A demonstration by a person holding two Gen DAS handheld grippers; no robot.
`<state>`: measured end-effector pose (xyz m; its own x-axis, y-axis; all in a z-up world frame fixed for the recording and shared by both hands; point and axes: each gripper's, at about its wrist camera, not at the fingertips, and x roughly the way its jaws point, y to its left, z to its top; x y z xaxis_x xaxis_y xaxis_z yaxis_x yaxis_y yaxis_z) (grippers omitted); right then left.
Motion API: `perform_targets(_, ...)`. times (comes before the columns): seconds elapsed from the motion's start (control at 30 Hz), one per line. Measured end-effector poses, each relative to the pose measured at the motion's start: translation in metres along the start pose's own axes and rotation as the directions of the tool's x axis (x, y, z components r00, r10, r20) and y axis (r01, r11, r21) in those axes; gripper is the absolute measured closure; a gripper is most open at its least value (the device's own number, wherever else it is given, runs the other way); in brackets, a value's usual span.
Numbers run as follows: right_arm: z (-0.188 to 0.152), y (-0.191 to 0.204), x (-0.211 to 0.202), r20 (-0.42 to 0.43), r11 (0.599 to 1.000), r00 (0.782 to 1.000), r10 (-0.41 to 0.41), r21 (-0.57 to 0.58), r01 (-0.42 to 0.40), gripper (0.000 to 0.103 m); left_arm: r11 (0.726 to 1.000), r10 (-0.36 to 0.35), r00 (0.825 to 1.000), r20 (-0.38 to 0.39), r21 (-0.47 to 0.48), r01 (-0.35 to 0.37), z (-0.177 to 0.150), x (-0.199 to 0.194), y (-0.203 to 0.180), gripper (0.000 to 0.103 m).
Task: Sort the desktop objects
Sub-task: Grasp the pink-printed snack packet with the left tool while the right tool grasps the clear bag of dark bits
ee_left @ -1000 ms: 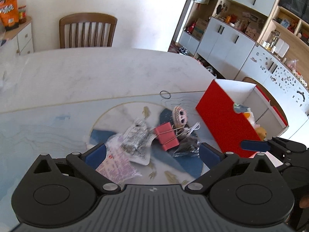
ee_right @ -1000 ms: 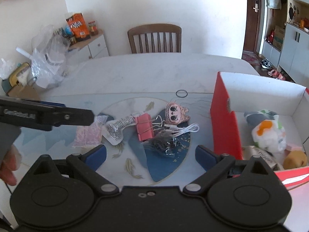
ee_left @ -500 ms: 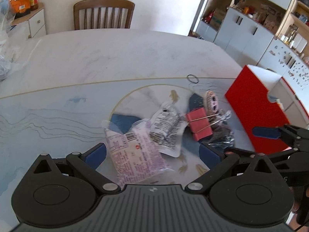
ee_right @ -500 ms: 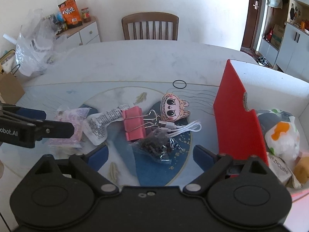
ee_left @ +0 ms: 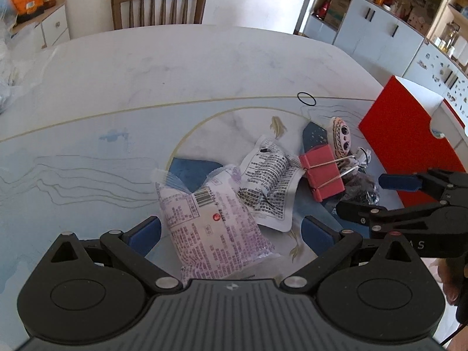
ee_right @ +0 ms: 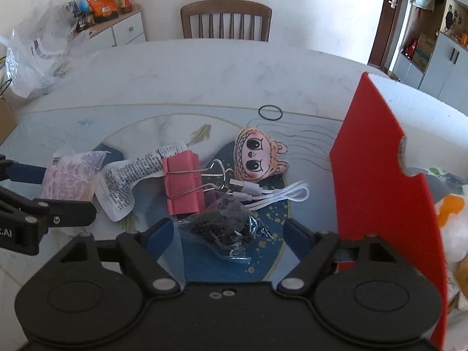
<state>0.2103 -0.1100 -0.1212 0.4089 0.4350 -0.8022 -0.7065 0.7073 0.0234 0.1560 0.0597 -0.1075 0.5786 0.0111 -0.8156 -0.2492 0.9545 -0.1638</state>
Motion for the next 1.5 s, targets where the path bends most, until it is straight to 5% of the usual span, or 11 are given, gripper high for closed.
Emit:
perform_targets(0.3,0.002,-0.001,0.008,-0.019,1.0,1.0,0.02,0.009,-0.02,0.026,1.0,-0.002,1.0,-0.002,-0.016,0.002,-0.001,0.004,0.004,0.005)
perform_targets(0.67,-0.003,-0.003,0.005,-0.033,0.998,0.999,0.039,0.047,-0.038,0.045,1.0,0.005,1.0,0.0,-0.012,-0.005,-0.002,0.003,0.004,0.04)
perform_targets(1.1,-0.014,-0.009,-0.009,-0.035,0.99,0.999,0.032,0.138,-0.027,0.065,0.999,-0.024,1.0,-0.007,-0.037,0.024,-0.007,-0.004,0.008,0.051)
perform_targets(1.5,-0.026,-0.01,-0.029,-0.006,0.985,1.0,0.005,0.173,-0.004,0.072,0.995,-0.08,0.997,-0.009,-0.053,0.08,-0.011,-0.02,0.001,0.052)
